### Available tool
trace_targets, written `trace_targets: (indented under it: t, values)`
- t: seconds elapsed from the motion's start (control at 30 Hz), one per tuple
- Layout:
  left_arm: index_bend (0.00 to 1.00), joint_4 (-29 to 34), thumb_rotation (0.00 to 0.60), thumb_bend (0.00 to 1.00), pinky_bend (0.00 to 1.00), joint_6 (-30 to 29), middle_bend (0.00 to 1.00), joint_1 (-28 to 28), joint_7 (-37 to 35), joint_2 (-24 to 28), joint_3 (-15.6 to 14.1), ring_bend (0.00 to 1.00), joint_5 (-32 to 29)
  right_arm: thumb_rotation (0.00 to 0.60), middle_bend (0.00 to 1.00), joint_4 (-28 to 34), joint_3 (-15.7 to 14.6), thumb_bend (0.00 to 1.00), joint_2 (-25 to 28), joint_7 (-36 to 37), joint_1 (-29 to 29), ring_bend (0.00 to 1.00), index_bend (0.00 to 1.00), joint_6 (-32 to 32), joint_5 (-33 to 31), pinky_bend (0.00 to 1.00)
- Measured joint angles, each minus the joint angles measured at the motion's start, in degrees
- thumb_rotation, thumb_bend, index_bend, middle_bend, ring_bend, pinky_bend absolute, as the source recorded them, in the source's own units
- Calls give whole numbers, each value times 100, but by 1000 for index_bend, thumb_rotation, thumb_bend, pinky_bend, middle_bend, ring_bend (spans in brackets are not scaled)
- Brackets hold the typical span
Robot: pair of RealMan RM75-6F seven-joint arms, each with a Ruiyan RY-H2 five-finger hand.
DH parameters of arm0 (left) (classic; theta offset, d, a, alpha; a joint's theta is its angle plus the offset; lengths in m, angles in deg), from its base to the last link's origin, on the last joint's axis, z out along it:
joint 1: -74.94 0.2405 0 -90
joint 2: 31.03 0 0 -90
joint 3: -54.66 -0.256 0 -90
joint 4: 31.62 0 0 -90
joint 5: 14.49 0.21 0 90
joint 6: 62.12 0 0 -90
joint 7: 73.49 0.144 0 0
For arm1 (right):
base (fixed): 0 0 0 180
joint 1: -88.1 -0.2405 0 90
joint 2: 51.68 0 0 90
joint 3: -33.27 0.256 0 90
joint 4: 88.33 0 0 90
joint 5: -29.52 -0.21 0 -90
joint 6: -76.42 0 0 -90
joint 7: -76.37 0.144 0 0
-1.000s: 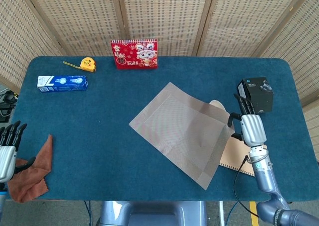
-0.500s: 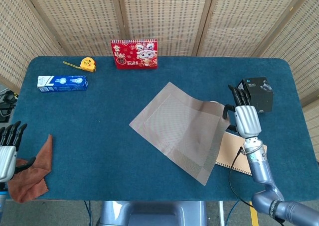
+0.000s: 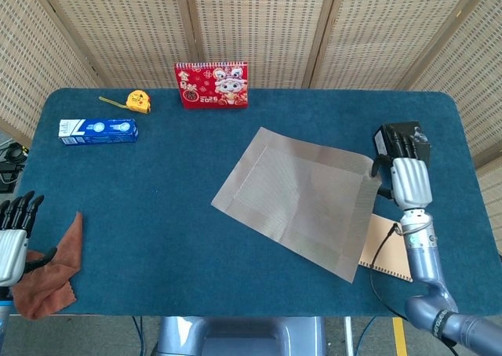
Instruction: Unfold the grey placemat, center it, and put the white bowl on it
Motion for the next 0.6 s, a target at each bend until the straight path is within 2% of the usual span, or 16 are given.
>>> trace_targets:
  t: [0.13, 0.3, 0.4, 0.6]
  values:
    - [9, 24, 600, 180, 0, -15, 0, 0, 35, -4, -4, 0, 10, 600, 0, -37, -78, 378, 149, 92, 89, 0, 512, 50, -35, 0]
    - [9, 36, 600, 180, 0, -32, 0, 9, 46, -1, -9, 0, 15, 600, 0, -109, -155, 319, 248, 138, 160, 0, 266, 29, 14, 0]
    - [9, 26, 600, 180, 0, -25, 0, 5, 55, -8, -17, 0, 25, 600, 0, -280, -212, 295, 269, 128, 238, 0, 215, -121, 91, 0]
    - [8, 18, 600, 179, 0, -38, 0, 3, 42, -17, -21, 0, 48, 600, 0, -308, -269, 270, 333, 405, 421, 0, 179, -315, 149, 0]
